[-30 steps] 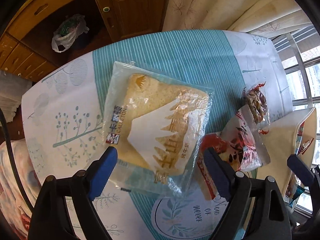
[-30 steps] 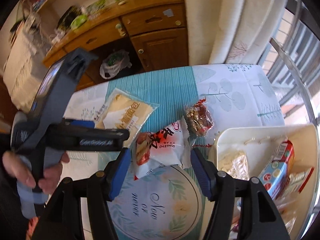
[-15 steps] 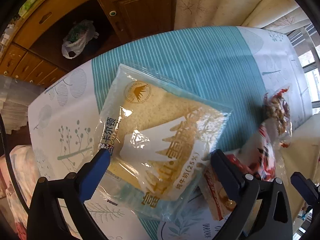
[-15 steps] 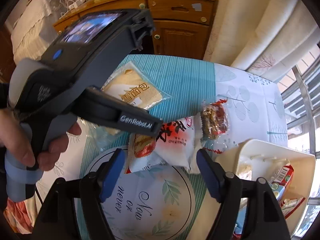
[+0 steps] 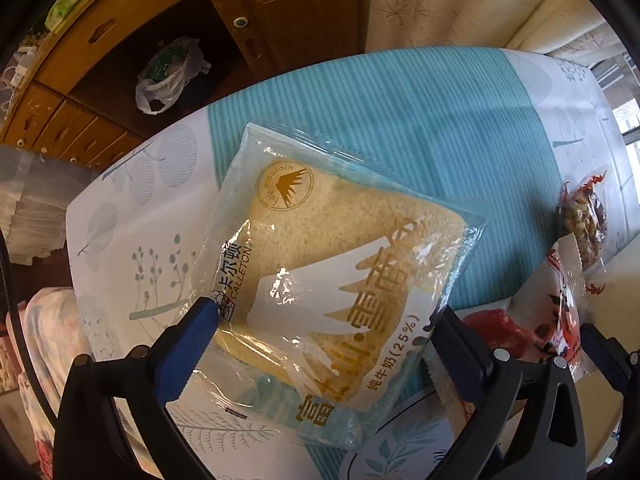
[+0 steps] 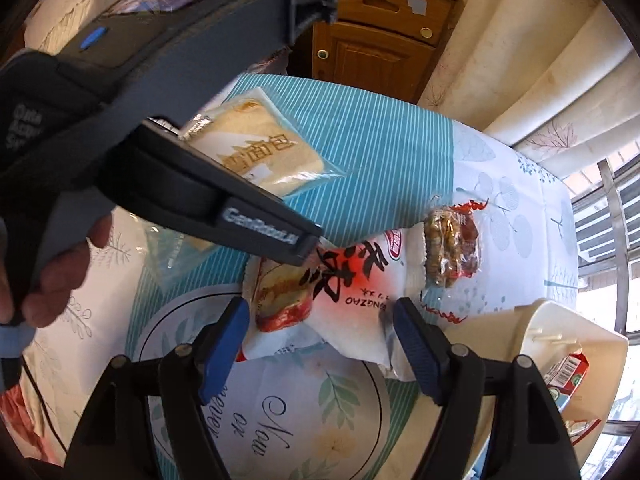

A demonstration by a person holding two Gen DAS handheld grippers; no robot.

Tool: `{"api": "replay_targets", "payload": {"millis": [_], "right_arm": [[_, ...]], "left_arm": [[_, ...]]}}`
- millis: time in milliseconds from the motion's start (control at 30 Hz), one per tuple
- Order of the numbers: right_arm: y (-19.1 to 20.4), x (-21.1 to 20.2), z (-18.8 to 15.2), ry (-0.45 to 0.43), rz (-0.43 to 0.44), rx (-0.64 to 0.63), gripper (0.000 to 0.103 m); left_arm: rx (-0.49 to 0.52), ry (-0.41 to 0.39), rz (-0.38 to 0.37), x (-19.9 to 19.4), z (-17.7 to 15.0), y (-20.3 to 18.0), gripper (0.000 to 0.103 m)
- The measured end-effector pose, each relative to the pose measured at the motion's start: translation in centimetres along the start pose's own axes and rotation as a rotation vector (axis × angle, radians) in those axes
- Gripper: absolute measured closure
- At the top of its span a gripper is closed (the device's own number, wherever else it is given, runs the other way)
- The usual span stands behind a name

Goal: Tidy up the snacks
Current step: 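Grasp the clear mountain-print bread bag with the left tool while the right grasps the apple-print bag, then lift the bread bag with the left tool while the right lifts the apple-print bag toward the tray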

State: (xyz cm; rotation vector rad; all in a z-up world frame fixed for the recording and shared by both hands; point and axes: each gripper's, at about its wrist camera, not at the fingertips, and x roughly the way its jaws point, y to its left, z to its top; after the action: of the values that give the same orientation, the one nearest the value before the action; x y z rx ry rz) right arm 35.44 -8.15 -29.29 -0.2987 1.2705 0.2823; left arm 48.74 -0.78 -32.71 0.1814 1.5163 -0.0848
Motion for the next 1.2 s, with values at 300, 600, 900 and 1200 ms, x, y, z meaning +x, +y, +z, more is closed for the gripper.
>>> {"api": "replay_targets", "payload": {"millis": [300, 600, 900, 1200], "right_arm": [[1.2, 1.1, 0.5, -0.011, -0.059, -0.032, 0.019], [0.9, 2.4, 1.3, -0.045, -0.065, -0.013, 0.01], [0.4, 3.2, 1.5, -0.038, -0.048, 0.055, 0.01], [1.3, 3.2, 0.9, -0.002, -0.126, 0.025, 0.027]], "left_arm": [[-0.127, 0.01, -0.025, 0.1, -1.4, 4.7, 0.004], [-0.224, -0.003, -0.113, 0.1, -4.6, 9.2, 0.005], [-0.262, 0.015, -0.155, 0.5, -8.3, 11.1, 0.006], [-0.242, 0.051, -0.136, 0.5, -12.7, 11.1, 0.009]]}}
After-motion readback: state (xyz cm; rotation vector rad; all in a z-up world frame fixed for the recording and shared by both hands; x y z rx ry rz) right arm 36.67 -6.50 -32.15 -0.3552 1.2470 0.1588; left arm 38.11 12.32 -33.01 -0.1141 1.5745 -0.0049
